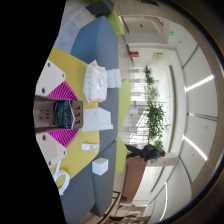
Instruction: Unplug charger
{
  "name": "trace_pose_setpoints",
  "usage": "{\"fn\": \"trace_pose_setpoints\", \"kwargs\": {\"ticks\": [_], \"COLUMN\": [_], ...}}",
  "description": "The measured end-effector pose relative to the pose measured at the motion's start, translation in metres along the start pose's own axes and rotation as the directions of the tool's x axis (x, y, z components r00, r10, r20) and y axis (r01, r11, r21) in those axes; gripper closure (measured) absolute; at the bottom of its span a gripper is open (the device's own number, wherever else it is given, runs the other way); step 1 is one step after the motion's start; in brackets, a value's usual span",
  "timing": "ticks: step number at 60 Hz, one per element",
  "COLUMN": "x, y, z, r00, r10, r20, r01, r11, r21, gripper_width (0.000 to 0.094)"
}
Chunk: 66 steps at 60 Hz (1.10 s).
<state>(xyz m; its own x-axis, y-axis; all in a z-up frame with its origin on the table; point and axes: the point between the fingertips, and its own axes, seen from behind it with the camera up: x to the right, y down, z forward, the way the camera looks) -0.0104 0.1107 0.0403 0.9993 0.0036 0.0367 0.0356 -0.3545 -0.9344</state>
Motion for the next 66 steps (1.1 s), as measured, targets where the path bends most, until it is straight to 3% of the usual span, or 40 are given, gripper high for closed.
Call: {"fn": "trace_pose_setpoints", "kwargs": {"ticks": [11, 19, 31, 38, 41, 46, 53, 56, 60, 64, 66], "x": [-0.002, -0.002, 0.007, 0.029, 0.043, 0.074, 0.096, 0.099, 0.115, 0.115, 0.114], "y": [0.001, -0.008, -0.143, -0.173, -0.166, -0.108, 0.005, 0.055, 0.086, 0.083, 0.079], "z": [0.002, -0.002, -0.063, -0.091, -0.097, -0.083, -0.077, -0.064, -0.072, -0.068, -0.062], "r00": [1.000, 0.999, 0.998, 1.000, 1.000, 0.999, 0.998, 0.998, 0.998, 0.998, 0.998], "r10": [0.011, 0.031, 0.024, -0.001, -0.001, -0.025, -0.044, -0.052, -0.046, -0.032, -0.044], "r20": [0.018, 0.026, 0.057, 0.031, 0.008, -0.036, -0.040, -0.027, -0.051, -0.048, -0.049], "r01": [-0.011, -0.030, -0.035, -0.007, -0.001, 0.029, 0.039, 0.045, 0.030, 0.021, 0.030], "r11": [1.000, 0.998, 0.978, 0.965, 0.973, 0.990, 0.991, 0.978, 0.959, 0.975, 0.969], "r21": [-0.030, -0.050, 0.207, 0.261, 0.233, 0.138, -0.126, -0.201, -0.280, -0.222, -0.245], "gripper_width": [0.0746, 0.0748, 0.0746, 0.0733, 0.0728, 0.0721, 0.0698, 0.0691, 0.0683, 0.0676, 0.0664]}}
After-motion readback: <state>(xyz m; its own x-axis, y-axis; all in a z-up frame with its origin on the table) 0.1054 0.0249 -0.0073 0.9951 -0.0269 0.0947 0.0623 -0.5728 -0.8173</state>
